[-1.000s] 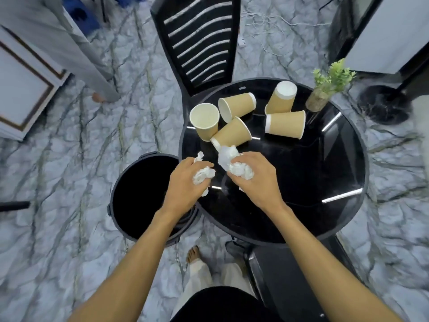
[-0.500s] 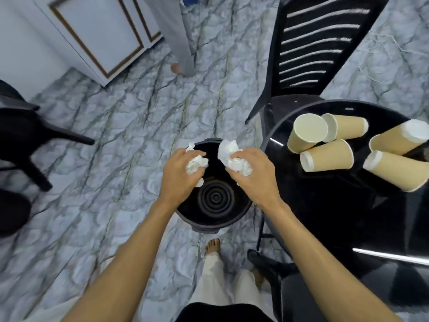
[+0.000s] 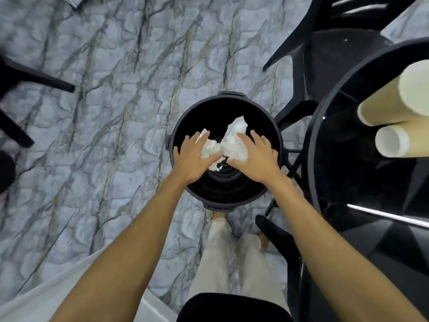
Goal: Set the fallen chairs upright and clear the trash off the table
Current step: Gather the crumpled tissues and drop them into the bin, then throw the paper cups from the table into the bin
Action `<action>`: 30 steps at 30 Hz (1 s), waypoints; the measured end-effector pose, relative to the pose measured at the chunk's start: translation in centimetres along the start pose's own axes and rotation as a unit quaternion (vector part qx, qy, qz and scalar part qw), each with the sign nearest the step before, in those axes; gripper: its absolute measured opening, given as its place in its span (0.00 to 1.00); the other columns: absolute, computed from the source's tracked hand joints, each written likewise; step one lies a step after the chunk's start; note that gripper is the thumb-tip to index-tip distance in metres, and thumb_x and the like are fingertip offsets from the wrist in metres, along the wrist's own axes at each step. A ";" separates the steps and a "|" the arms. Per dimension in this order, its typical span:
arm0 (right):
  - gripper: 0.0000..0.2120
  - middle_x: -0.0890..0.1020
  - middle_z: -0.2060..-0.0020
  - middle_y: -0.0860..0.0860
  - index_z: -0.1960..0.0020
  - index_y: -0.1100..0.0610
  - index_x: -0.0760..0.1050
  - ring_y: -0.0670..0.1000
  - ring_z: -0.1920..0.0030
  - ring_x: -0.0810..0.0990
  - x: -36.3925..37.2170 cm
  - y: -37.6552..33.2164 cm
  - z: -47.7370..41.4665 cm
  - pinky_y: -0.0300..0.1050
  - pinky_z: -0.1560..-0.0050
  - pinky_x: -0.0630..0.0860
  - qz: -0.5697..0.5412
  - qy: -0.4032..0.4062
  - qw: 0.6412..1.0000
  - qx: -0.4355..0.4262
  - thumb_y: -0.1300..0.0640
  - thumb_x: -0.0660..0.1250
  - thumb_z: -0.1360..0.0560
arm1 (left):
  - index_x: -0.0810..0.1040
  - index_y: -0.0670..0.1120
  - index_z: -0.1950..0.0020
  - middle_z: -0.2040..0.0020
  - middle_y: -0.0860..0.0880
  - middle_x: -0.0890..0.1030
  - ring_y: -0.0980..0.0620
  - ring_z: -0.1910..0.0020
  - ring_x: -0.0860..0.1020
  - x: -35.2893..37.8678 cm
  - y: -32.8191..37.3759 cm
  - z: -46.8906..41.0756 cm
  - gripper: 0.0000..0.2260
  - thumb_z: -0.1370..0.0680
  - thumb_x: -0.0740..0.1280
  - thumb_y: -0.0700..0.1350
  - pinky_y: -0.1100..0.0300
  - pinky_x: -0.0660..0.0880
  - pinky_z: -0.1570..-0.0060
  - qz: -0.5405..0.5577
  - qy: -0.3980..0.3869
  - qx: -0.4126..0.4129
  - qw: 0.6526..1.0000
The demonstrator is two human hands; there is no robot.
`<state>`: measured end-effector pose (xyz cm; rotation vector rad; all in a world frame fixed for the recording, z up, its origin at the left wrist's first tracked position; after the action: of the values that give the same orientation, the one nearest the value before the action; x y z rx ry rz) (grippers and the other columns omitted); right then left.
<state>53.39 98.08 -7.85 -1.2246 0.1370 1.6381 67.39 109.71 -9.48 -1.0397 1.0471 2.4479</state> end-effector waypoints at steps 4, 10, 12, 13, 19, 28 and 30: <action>0.34 0.55 0.21 0.55 0.23 0.47 0.59 0.60 0.22 0.53 5.3 3.4 -1.9 0.65 0.29 0.59 -0.011 -0.067 0.997 0.048 0.42 0.68 0.25 | 0.52 0.60 0.20 0.19 0.50 0.51 0.47 0.20 0.48 4.8 -4.9 -1.1 0.31 0.21 0.57 0.65 0.41 0.42 0.25 -0.004 -0.059 -0.072 0.996; 0.26 0.66 0.26 0.54 0.28 0.54 0.68 0.56 0.28 0.66 6.7 3.9 -1.3 0.54 0.30 0.67 -0.058 -0.081 0.993 0.065 0.49 0.68 0.23 | 0.61 0.55 0.22 0.20 0.48 0.59 0.49 0.21 0.55 4.5 -6.6 0.7 0.26 0.19 0.61 0.58 0.44 0.51 0.24 0.074 -0.049 -0.082 0.993; 0.25 0.69 0.28 0.53 0.29 0.54 0.69 0.55 0.31 0.69 5.8 2.9 -1.1 0.52 0.32 0.69 -0.066 -0.074 0.994 0.054 0.50 0.68 0.23 | 0.63 0.53 0.22 0.21 0.48 0.61 0.49 0.22 0.57 3.4 -6.0 1.0 0.25 0.19 0.61 0.56 0.48 0.53 0.23 0.081 -0.041 -0.071 0.993; 0.24 0.70 0.29 0.53 0.29 0.54 0.70 0.55 0.32 0.70 5.2 2.2 -1.0 0.52 0.33 0.70 -0.067 -0.069 0.994 0.044 0.50 0.68 0.23 | 0.64 0.53 0.22 0.21 0.48 0.61 0.49 0.22 0.58 2.7 -5.6 1.1 0.25 0.18 0.61 0.56 0.49 0.54 0.24 0.083 -0.038 -0.064 0.994; 0.23 0.71 0.30 0.53 0.30 0.54 0.70 0.54 0.31 0.71 0.3 -1.6 0.6 0.50 0.34 0.69 -0.076 -0.016 0.997 0.003 0.50 0.68 0.22 | 0.65 0.51 0.23 0.22 0.48 0.64 0.50 0.23 0.61 -1.9 -1.3 2.4 0.23 0.18 0.61 0.54 0.52 0.57 0.25 0.041 -0.023 -0.010 0.999; 0.21 0.74 0.32 0.51 0.32 0.54 0.73 0.52 0.30 0.69 -9.3 -2.9 7.1 0.46 0.30 0.65 -0.109 0.094 0.989 -0.029 0.51 0.67 0.23 | 0.67 0.50 0.24 0.24 0.48 0.68 0.51 0.25 0.65 -6.4 10.5 4.5 0.23 0.18 0.61 0.53 0.56 0.57 0.27 -0.015 0.008 0.139 0.990; 0.20 0.74 0.32 0.51 0.32 0.54 0.73 0.51 0.30 0.68 -11.0 -1.7 9.0 0.45 0.30 0.64 -0.118 0.118 0.986 -0.022 0.52 0.68 0.23 | 0.68 0.50 0.24 0.25 0.48 0.68 0.52 0.28 0.68 -5.9 13.2 5.2 0.23 0.18 0.62 0.53 0.59 0.58 0.29 -0.016 0.002 0.167 0.986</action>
<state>48.28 97.16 5.43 -1.4096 0.0995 1.2967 62.28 104.34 3.95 -0.9419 1.3707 2.1457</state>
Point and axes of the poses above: each hand's wrist, its own z-axis away from the middle knuckle, its own x-axis out of the palm, y = z × x, the point moved 10 cm from there along -z, towards the middle knuckle
